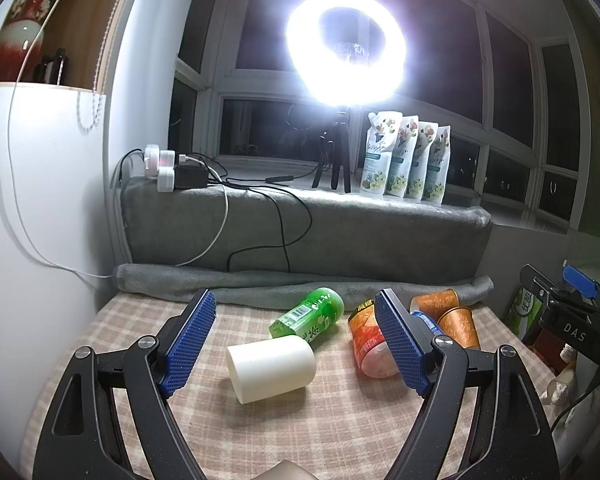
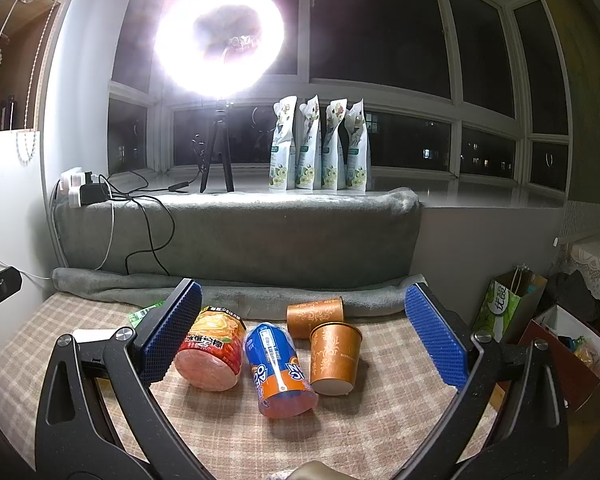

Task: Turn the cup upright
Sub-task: 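Move the right tool to the upside-down copper cup and close around it, then lift the copper cup with the right tool and carry it toward the left tool, then set the cup down and close the left tool around it, then lift the cup with the left tool and rotate it mouth-up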

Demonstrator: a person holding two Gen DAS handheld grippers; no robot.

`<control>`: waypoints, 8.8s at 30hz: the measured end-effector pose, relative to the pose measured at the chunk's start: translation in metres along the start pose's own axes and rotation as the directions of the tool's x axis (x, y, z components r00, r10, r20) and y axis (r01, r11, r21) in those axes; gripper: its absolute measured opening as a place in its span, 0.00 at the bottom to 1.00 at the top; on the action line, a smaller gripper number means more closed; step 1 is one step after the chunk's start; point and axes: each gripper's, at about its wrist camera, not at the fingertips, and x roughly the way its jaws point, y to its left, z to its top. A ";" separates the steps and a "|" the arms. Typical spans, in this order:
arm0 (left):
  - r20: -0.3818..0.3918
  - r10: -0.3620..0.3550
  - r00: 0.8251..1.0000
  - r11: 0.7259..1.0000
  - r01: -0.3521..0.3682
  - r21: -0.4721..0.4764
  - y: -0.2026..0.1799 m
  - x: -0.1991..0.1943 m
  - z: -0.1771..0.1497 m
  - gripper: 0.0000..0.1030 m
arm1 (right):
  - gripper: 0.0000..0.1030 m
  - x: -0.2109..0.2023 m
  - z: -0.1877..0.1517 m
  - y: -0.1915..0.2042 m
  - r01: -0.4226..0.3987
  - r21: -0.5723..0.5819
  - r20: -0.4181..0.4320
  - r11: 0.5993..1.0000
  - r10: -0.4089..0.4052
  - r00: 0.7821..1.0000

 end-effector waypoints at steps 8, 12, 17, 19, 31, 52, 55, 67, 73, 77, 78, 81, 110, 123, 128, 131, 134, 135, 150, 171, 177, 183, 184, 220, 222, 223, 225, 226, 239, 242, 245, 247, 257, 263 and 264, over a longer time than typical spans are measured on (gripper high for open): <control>-0.015 0.002 1.000 1.000 -0.002 0.000 0.001 0.001 -0.005 0.79 | 1.00 0.021 -0.007 -0.012 -0.035 0.045 -0.089 0.998 0.039 0.995; -0.042 0.000 0.999 1.000 0.000 -0.005 0.006 0.003 -0.008 0.79 | 1.00 0.050 -0.015 -0.032 -0.073 0.121 -0.205 0.990 0.096 0.974; -0.090 -0.002 0.996 1.000 0.001 -0.017 0.012 0.006 -0.015 0.79 | 1.00 0.091 -0.030 -0.050 -0.106 0.181 -0.346 0.978 0.164 0.924; -0.111 -0.002 0.994 1.000 0.000 -0.024 0.015 0.008 -0.019 0.79 | 1.00 0.107 -0.037 -0.054 -0.110 0.199 -0.397 0.974 0.183 0.899; -0.165 0.006 0.986 0.999 -0.014 -0.049 0.028 0.010 -0.027 0.79 | 0.91 0.176 -0.066 -0.077 -0.082 0.317 -0.561 0.945 0.257 0.787; -0.182 -0.007 0.983 0.998 -0.005 -0.065 0.031 0.011 -0.029 0.79 | 0.61 0.223 -0.087 -0.088 -0.079 0.407 -0.653 0.910 0.350 0.672; -0.182 -0.008 0.983 0.998 -0.004 -0.064 0.031 0.011 -0.030 0.79 | 0.61 0.221 -0.085 -0.089 -0.082 0.406 -0.651 0.910 0.351 0.673; -0.184 -0.004 0.983 0.998 -0.008 -0.067 0.031 0.011 -0.029 0.79 | 0.60 0.184 -0.060 -0.109 -0.094 0.411 -0.584 0.907 0.341 0.737; -0.197 -0.011 0.980 0.997 -0.003 -0.071 0.031 0.014 -0.033 0.79 | 0.60 0.145 -0.037 -0.098 -0.190 0.403 -0.523 0.895 0.396 0.755; -0.210 -0.018 0.978 0.997 0.002 -0.073 0.030 0.016 -0.035 0.79 | 0.60 0.124 -0.035 -0.077 -0.264 0.409 -0.508 0.873 0.459 0.729; -0.213 -0.020 0.977 0.997 0.004 -0.074 0.029 0.017 -0.035 0.79 | 0.60 0.120 -0.037 -0.069 -0.279 0.410 -0.508 0.869 0.471 0.721; -0.223 -0.026 0.974 0.997 0.008 -0.078 0.029 0.018 -0.036 0.79 | 0.60 0.109 -0.045 -0.051 -0.317 0.411 -0.509 0.855 0.504 0.698; -0.267 -0.054 0.962 0.996 0.032 -0.085 0.024 0.025 -0.047 0.79 | 0.61 0.103 -0.090 0.051 -0.430 0.395 -0.636 0.812 0.579 0.510; -0.278 -0.062 0.959 0.995 0.037 -0.093 0.022 0.027 -0.051 0.79 | 0.71 0.106 -0.090 0.052 -0.439 0.411 -0.630 0.799 0.597 0.497; -0.305 -0.101 0.947 0.990 0.066 -0.121 0.021 0.033 -0.053 0.79 | 0.71 0.102 -0.080 0.042 -0.435 0.390 -0.598 0.811 0.583 0.550; -0.338 -0.152 0.929 0.981 0.100 -0.167 0.023 0.040 -0.057 0.79 | 0.71 0.096 -0.071 0.031 -0.416 0.359 -0.568 0.836 0.549 0.613; -0.384 -0.223 0.896 0.961 0.137 -0.239 0.023 0.051 -0.062 0.79 | 0.75 0.087 -0.062 0.018 -0.384 0.310 -0.532 0.870 0.493 0.688; -0.399 -0.248 0.883 0.954 0.151 -0.259 0.023 0.055 -0.064 0.79 | 0.78 0.084 -0.060 0.014 -0.374 0.295 -0.522 0.879 0.477 0.708; -0.510 -0.491 0.706 0.842 0.234 -0.486 0.001 0.098 -0.089 0.78 | 0.79 0.063 -0.059 -0.034 -0.275 0.289 -0.476 0.917 0.387 0.790; -0.549 -0.567 0.614 0.773 0.168 -0.611 -0.003 0.149 -0.106 0.78 | 0.79 0.063 -0.071 -0.049 -0.217 0.303 -0.488 0.928 0.347 0.801; -0.556 -0.570 0.605 0.771 0.160 -0.616 -0.006 0.155 -0.109 0.77 | 0.79 0.064 -0.072 -0.051 -0.211 0.305 -0.489 0.929 0.343 0.802; -0.554 -0.574 0.603 0.769 0.164 -0.618 -0.007 0.158 -0.108 0.74 | 0.79 0.064 -0.072 -0.052 -0.206 0.300 -0.489 0.931 0.336 0.805; -0.554 -0.574 0.603 0.770 0.166 -0.616 -0.008 0.158 -0.108 0.73 | 0.79 0.064 -0.072 -0.053 -0.205 0.302 -0.489 0.931 0.336 0.805; -0.510 -0.407 0.758 0.904 0.255 -0.342 -0.041 0.127 -0.072 0.64 | 0.79 0.065 -0.072 -0.060 -0.187 0.314 -0.489 0.931 0.328 0.808; -0.505 -0.395 0.767 0.912 0.259 -0.319 -0.044 0.125 -0.070 0.61 | 0.79 0.065 -0.072 -0.061 -0.185 0.316 -0.489 0.931 0.327 0.809; -0.504 -0.388 0.771 0.915 0.259 -0.308 -0.045 0.124 -0.070 0.59 | 0.79 0.065 -0.072 -0.062 -0.184 0.317 -0.489 0.931 0.326 0.809; -0.498 -0.377 0.781 0.922 0.264 -0.284 -0.048 0.122 -0.068 0.59 | 0.79 0.065 -0.072 -0.062 -0.183 0.319 -0.488 0.930 0.326 0.810; -0.497 -0.376 0.782 0.923 0.267 -0.278 -0.049 0.121 -0.068 0.59 | 0.79 0.064 -0.072 -0.063 -0.183 0.318 -0.488 0.930 0.326 0.810; -0.527 -0.366 0.767 0.914 0.191 -0.356 -0.032 0.129 -0.073 0.67 | 0.79 0.064 -0.074 -0.065 -0.181 0.322 -0.485 0.929 0.326 0.811; -0.547 -0.352 0.760 0.912 0.146 -0.383 -0.023 0.134 -0.078 0.67 | 0.79 0.063 -0.076 -0.063 -0.183 0.319 -0.487 0.930 0.327 0.810; -0.569 -0.368 0.735 0.898 0.123 -0.422 -0.017 0.143 -0.083 0.67 | 0.79 0.063 -0.077 -0.062 -0.181 0.315 -0.488 0.931 0.323 0.811; -0.580 -0.390 0.715 0.881 0.107 -0.460 -0.014 0.149 -0.086 0.67 | 0.79 0.063 -0.077 -0.062 -0.181 0.318 -0.487 0.931 0.324 0.811; -0.590 -0.461 0.663 0.816 0.055 -0.576 -0.010 0.170 -0.100 0.68 | 0.79 0.063 -0.080 -0.062 -0.168 0.303 -0.488 0.938 0.305 0.818; -0.582 -0.454 0.675 0.820 0.061 -0.569 -0.011 0.172 -0.101 0.67 | 0.79 0.063 -0.081 -0.064 -0.167 0.304 -0.487 0.938 0.303 0.819; -0.583 -0.445 0.680 0.828 0.064 -0.558 -0.012 0.170 -0.100 0.67 | 0.79 0.063 -0.081 -0.065 -0.165 0.304 -0.487 0.938 0.302 0.819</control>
